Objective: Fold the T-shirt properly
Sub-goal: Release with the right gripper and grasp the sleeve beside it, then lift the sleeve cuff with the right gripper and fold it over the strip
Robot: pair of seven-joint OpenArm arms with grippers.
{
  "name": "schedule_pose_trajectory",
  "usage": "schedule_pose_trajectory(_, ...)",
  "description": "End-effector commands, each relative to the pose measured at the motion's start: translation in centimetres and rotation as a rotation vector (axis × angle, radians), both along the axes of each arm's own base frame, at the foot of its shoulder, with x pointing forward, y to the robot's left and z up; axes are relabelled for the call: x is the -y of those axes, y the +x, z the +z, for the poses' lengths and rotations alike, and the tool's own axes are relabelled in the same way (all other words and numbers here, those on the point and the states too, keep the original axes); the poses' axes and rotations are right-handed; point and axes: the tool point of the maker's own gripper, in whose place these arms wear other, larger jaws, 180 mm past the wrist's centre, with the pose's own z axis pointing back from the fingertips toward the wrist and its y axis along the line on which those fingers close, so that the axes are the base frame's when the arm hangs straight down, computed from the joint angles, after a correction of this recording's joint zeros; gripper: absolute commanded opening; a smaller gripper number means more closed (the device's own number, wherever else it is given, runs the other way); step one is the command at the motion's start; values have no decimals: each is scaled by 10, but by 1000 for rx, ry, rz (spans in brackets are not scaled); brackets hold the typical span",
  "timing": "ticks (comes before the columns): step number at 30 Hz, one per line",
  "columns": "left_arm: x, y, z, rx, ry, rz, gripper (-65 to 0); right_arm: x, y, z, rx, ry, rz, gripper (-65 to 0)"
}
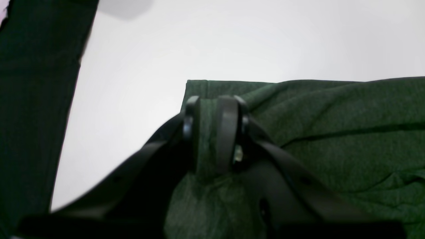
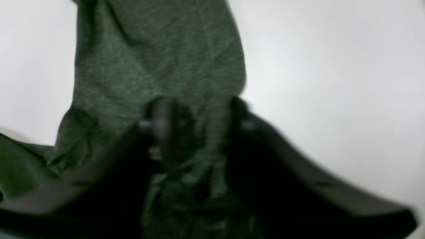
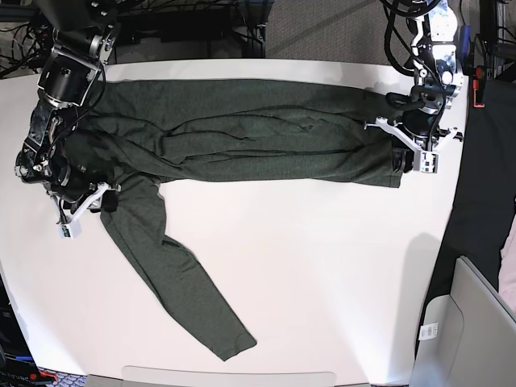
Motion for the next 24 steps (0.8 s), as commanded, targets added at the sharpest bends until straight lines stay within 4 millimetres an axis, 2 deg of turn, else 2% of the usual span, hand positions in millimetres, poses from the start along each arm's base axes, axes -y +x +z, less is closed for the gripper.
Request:
schedule_pose_trajectory(1, -2, 7, 14, 51, 10, -3, -555, 3, 8, 11, 27, -10, 8, -582)
schedule_pose_trajectory(2, -2, 7, 13, 51, 9, -4, -555, -2, 7, 10, 15, -7, 15, -638)
schedule_pose_trajectory(3, -2, 7, 13, 51, 9, -4, -555, -4, 4, 9, -4, -9, 24, -650)
schedule_pose_trajectory(6, -3, 6, 10, 42, 8, -2, -556, -8, 0, 21, -9, -14, 47, -644)
schedule_pose_trajectory(12, -4, 4, 4, 25, 6, 3, -557, -40, -24, 54, 63, 127, 140, -645)
schedule_pose_trajectory(15, -4, 4, 3, 23, 5, 4, -557, -59, -46, 65, 81, 195, 201, -645)
schedule_pose_trajectory(20, -4, 4, 3, 23, 5, 4, -557, -76, -89, 74, 95, 289, 275, -645)
schedule_pose_trajectory(24, -5, 4, 3, 23, 7, 5, -557, -88, -123, 81, 94, 301, 329, -645)
